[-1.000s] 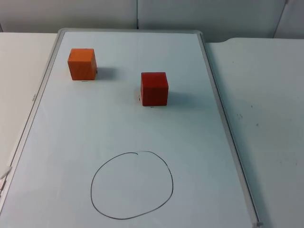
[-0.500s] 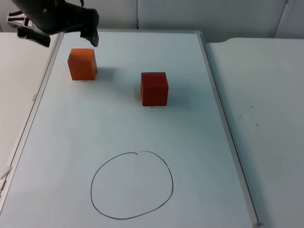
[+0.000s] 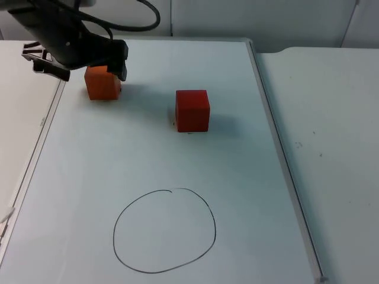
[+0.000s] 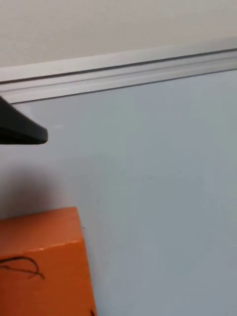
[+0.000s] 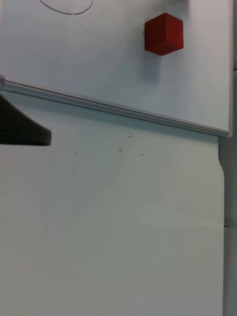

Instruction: Pick up one cube with the left hand and another cube with the right hand. First place the cube in the right hand at the target position, then stack the cube in the left hand on top.

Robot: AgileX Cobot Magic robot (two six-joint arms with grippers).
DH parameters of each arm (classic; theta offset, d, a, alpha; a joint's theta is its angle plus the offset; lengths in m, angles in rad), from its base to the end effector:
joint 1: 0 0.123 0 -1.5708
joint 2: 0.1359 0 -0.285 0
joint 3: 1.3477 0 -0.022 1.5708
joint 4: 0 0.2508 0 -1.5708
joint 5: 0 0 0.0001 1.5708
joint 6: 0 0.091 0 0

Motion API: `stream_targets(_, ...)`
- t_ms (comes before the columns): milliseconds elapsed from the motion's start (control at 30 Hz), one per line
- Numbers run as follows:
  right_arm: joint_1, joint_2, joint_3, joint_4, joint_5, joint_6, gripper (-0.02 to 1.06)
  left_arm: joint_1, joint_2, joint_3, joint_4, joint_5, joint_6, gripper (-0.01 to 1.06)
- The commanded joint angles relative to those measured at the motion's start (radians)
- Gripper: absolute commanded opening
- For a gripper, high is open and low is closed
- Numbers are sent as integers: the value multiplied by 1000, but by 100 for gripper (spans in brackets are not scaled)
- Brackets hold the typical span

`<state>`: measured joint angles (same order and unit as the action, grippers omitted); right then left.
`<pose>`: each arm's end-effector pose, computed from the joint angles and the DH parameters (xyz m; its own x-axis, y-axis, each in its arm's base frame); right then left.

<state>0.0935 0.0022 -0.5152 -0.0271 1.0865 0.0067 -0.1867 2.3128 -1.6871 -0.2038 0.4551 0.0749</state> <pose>-0.0071 -0.0029 0.2794 -0.4648 -0.0495 -0.8841 -0.0750 0.9970 -0.0164 0.4857 -0.1000 0.1197 -0.8395 0.0487 -0.5412 0.1430 0.9807 -0.1336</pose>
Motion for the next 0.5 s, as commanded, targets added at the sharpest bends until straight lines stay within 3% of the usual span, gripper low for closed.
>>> stream_targets(0, -5, -2, 5, -1, -9, 5, 105, -14, 13, -20, -10, -10, -7, 105)
stream_targets(467, -5, -2, 5, -1, -9, 5, 105, -53, 52, -45, 32, -53, -7, 101)
